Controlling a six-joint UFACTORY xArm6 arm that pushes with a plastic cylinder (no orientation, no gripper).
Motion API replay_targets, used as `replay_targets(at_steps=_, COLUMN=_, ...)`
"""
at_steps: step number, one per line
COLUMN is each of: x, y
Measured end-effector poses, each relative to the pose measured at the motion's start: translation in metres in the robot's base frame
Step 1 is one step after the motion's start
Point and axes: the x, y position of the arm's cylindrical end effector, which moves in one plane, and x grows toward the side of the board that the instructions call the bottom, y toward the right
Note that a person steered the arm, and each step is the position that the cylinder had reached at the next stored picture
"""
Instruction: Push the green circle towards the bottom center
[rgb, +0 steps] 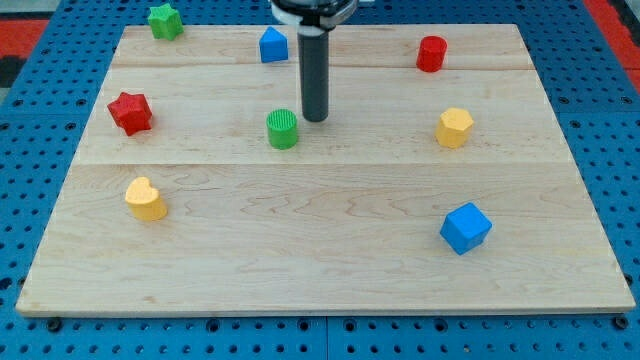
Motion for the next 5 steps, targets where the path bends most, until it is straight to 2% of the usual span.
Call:
replay_targets(at_steps=1, x=0.012, y=-0.041)
replay_targets(at_steps=3, x=0.101, y=-0.043)
replay_targets(at_steps=5, x=0.092, y=-0.094)
